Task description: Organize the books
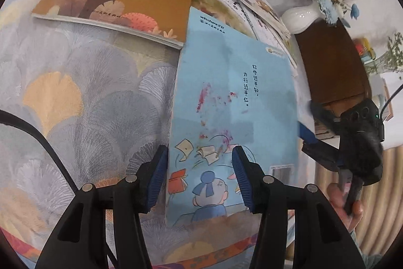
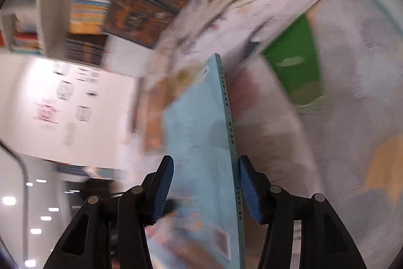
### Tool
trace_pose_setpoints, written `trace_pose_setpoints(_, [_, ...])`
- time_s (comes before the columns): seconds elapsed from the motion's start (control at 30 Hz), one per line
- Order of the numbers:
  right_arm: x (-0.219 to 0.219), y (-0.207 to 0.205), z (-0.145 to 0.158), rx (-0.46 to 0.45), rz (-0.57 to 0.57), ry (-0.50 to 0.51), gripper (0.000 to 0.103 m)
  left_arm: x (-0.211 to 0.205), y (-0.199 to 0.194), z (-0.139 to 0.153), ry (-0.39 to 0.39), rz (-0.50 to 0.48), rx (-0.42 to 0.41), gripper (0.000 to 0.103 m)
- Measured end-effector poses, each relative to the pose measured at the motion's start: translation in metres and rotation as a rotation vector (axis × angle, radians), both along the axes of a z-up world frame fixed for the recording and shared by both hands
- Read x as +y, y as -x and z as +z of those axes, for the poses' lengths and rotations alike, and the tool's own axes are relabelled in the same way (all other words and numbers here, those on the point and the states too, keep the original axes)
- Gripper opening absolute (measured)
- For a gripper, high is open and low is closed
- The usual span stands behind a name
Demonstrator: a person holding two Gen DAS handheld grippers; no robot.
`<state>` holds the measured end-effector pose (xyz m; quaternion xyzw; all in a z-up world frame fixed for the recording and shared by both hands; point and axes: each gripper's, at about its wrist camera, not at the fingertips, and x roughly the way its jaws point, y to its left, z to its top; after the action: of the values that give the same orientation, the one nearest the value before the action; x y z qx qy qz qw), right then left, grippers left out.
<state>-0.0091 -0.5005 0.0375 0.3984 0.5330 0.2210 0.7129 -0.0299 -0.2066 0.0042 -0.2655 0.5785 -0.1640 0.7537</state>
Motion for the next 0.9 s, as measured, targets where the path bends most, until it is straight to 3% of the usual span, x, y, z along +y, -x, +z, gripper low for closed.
trace_pose_setpoints(0.07, [0.011,-0.003,0.011,-0.019,0.031,-0.053,0.052,0.004,0.0,-0.002,0.032,0.01,0.004,0.048])
trace_pose_setpoints(0.17, [0.039,-0.007,0.034,-0.06,0.09,-0.011,0.052,0.019,0.001,-0.002,0.083,0.05,0.025,0.048])
trace_pose_setpoints(0.27, [0.067,-0.011,0.054,-0.089,0.141,-0.06,0.052,0.043,0.008,0.018,0.056,0.115,-0.02,0.048])
trace_pose_setpoints(0.43, [0.124,-0.018,0.072,-0.104,0.232,-0.135,0.053,0.124,0.03,0.071,0.003,0.296,-0.14,0.048])
trace_pose_setpoints(0.5, [0.157,-0.021,0.076,-0.122,0.27,-0.094,0.065,0.154,0.037,0.09,-0.056,0.354,-0.176,0.048])
trace_pose_setpoints(0.57, [0.181,-0.025,0.075,-0.139,0.29,-0.074,0.069,0.18,0.041,0.104,-0.108,0.397,-0.205,0.048])
trace_pose_setpoints(0.67, [0.211,-0.033,0.066,-0.112,0.324,-0.121,0.069,0.21,0.046,0.106,-0.177,0.438,-0.207,0.048])
trace_pose_setpoints(0.9, [0.256,-0.039,0.068,-0.123,0.358,-0.049,0.069,0.242,0.049,0.088,-0.181,0.441,-0.156,0.048])
